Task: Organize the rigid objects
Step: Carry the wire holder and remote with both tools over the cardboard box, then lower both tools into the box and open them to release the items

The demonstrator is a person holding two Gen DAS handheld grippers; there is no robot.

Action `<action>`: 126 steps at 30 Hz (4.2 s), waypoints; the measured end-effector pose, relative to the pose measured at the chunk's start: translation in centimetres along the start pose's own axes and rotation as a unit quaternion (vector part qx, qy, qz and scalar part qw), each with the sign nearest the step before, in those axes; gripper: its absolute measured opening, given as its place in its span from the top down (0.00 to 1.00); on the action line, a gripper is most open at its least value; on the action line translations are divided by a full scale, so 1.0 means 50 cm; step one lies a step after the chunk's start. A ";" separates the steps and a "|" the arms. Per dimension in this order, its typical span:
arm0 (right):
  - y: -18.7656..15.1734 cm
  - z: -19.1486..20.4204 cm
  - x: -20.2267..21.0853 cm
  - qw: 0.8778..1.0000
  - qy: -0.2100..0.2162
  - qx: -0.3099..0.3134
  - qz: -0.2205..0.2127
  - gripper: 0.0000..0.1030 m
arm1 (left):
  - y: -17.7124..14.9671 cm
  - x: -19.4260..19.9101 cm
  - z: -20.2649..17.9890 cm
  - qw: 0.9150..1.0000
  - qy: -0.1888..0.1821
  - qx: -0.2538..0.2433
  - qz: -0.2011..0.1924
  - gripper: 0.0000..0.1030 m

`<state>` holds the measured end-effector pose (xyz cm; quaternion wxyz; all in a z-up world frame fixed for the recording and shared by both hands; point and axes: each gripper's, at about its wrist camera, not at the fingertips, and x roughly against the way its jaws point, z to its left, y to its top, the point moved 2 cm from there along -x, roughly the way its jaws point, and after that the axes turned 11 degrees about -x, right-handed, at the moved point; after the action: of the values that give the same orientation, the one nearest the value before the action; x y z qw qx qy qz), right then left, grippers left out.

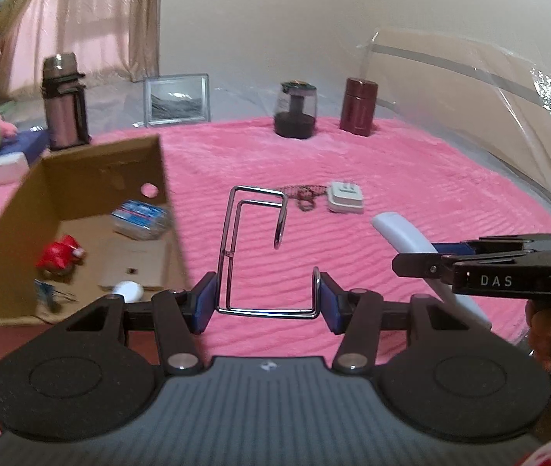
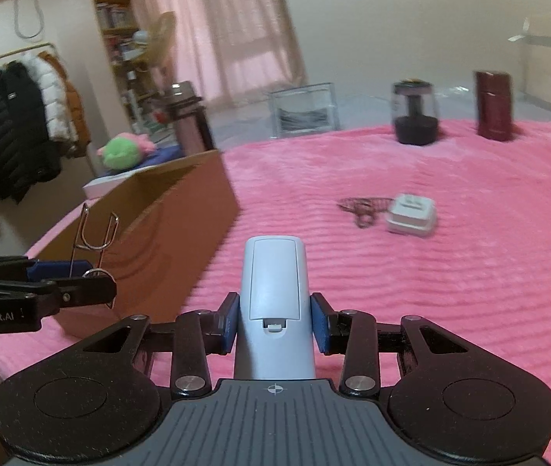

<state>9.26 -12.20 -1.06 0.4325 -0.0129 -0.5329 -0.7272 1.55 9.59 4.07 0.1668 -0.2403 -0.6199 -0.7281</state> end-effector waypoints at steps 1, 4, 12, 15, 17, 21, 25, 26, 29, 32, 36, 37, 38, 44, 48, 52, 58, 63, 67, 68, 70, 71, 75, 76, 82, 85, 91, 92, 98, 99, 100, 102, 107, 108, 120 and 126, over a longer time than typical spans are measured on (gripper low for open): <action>0.004 0.013 -0.007 1.000 0.006 0.004 0.001 0.66 | 0.003 0.009 0.012 1.000 0.001 -0.004 -0.002 0.52; 0.015 0.055 -0.027 0.999 0.027 0.019 0.004 0.66 | 0.013 0.040 0.052 1.000 -0.002 -0.011 -0.011 0.52; 0.068 0.189 -0.098 0.994 0.092 0.062 0.015 0.66 | 0.040 0.081 0.181 0.998 0.022 -0.055 0.009 0.52; 0.091 0.243 -0.138 0.990 0.114 0.077 0.027 0.66 | 0.043 0.071 0.227 0.995 0.036 -0.083 0.031 0.52; 0.104 0.275 -0.168 0.988 0.126 0.083 0.037 0.66 | 0.042 0.060 0.259 0.994 0.040 -0.094 0.047 0.52; 0.124 0.334 -0.230 0.985 0.135 0.094 0.055 0.66 | 0.035 0.033 0.308 0.991 0.037 -0.102 0.073 0.52; 0.137 0.367 -0.295 0.985 0.132 0.083 0.075 0.66 | 0.030 -0.002 0.347 0.989 0.019 -0.105 0.101 0.52; 0.140 0.371 -0.312 0.985 0.129 0.078 0.080 0.66 | 0.028 -0.011 0.355 0.989 0.015 -0.104 0.106 0.52; 0.145 0.378 -0.352 0.986 0.121 0.069 0.094 0.66 | 0.024 -0.040 0.371 0.988 0.001 -0.102 0.120 0.52; 0.139 0.378 -0.388 0.987 0.103 0.064 0.108 0.66 | 0.014 -0.069 0.382 0.986 -0.017 -0.100 0.134 0.52; 0.124 0.374 -0.422 0.986 0.087 0.073 0.120 0.66 | -0.003 -0.106 0.397 0.983 -0.035 -0.092 0.152 0.52; 0.121 0.376 -0.429 0.986 0.084 0.080 0.122 0.66 | -0.008 -0.114 0.400 0.983 -0.039 -0.091 0.156 0.52; 0.119 0.376 -0.436 0.985 0.081 0.086 0.123 0.66 | -0.013 -0.121 0.403 0.982 -0.042 -0.091 0.161 0.52; 0.106 0.377 -0.462 0.984 0.068 0.107 0.126 0.66 | -0.028 -0.153 0.415 0.979 -0.058 -0.081 0.177 0.52; 0.098 0.381 -0.473 0.982 0.052 0.132 0.128 0.66 | -0.034 -0.170 0.411 0.977 -0.066 -0.085 0.184 0.52; 0.091 0.388 -0.477 0.978 0.044 0.161 0.128 0.66 | -0.029 -0.180 0.407 0.976 -0.068 -0.090 0.186 0.52; 0.094 0.384 -0.484 0.979 0.047 0.155 0.125 0.66 | -0.031 -0.183 0.408 0.975 -0.066 -0.098 0.187 0.52; 0.099 0.375 -0.483 0.980 0.047 0.148 0.122 0.66 | -0.033 -0.178 0.381 0.971 -0.037 -0.145 0.187 0.52; 0.101 0.368 -0.483 0.981 0.047 0.142 0.125 0.66 | -0.033 -0.186 0.366 0.968 -0.057 -0.155 0.190 0.52; 0.101 0.367 -0.482 0.981 0.047 0.141 0.125 0.66 | -0.034 -0.189 0.365 0.967 -0.057 -0.157 0.192 0.52; 0.101 0.366 -0.480 0.981 0.050 0.138 0.125 0.66 | -0.037 -0.194 0.363 0.966 -0.061 -0.159 0.195 0.52; 0.101 0.366 -0.479 0.981 0.051 0.139 0.125 0.66 | -0.038 -0.196 0.362 0.966 -0.063 -0.159 0.196 0.52; 0.102 0.367 -0.479 0.981 0.053 0.139 0.125 0.66 | -0.043 -0.202 0.360 0.965 -0.071 -0.156 0.200 0.52; 0.103 0.367 -0.479 0.981 0.054 0.139 0.125 0.66 | -0.044 -0.204 0.361 0.965 -0.072 -0.155 0.201 0.52; 0.100 0.364 -0.481 0.981 0.055 0.135 0.127 0.66 | -0.052 -0.216 0.366 0.964 -0.072 -0.151 0.208 0.52; 0.101 0.365 -0.480 0.981 0.056 0.135 0.127 0.66 | -0.050 -0.215 0.367 0.964 -0.074 -0.152 0.207 0.52; 0.098 0.365 -0.477 0.981 0.057 0.137 0.129 0.66 | -0.045 -0.203 0.372 0.969 -0.065 -0.143 0.192 0.52; 0.097 0.366 -0.475 0.980 0.057 0.138 0.130 0.66 | -0.044 -0.198 0.374 0.970 -0.063 -0.139 0.187 0.52; 0.087 0.371 -0.470 0.978 0.063 0.141 0.141 0.66 | -0.032 -0.163 0.387 0.975 -0.050 -0.134 0.169 0.52; 0.085 0.372 -0.469 0.977 0.064 0.142 0.142 0.66 | -0.030 -0.158 0.389 0.975 -0.050 -0.135 0.167 0.52; 0.083 0.373 -0.468 0.977 0.065 0.143 0.145 0.66 | -0.029 -0.153 0.389 0.975 -0.050 -0.136 0.166 0.52; 0.078 0.377 -0.468 0.975 0.065 0.149 0.151 0.66 | -0.029 -0.142 0.390 0.976 -0.048 -0.137 0.162 0.52; 0.078 0.383 -0.473 0.972 0.060 0.160 0.161 0.66 | -0.033 -0.130 0.396 0.977 -0.043 -0.133 0.158 0.52; 0.077 0.385 -0.472 0.971 0.061 0.163 0.161 0.66 | -0.034 -0.129 0.398 0.978 -0.043 -0.132 0.158 0.52; 0.044 0.421 -0.470 0.961 0.080 0.194 0.179 0.66 | -0.040 -0.124 0.397 0.978 -0.042 -0.132 0.155 0.52; 0.044 0.424 -0.468 0.961 0.081 0.196 0.178 0.66 | -0.041 -0.119 0.397 0.979 -0.038 -0.130 0.155 0.52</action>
<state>15.92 18.75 -1.44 0.5910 0.0369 -0.6173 -0.5180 8.20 29.15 1.36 0.2211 -0.3805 -0.4815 -0.7580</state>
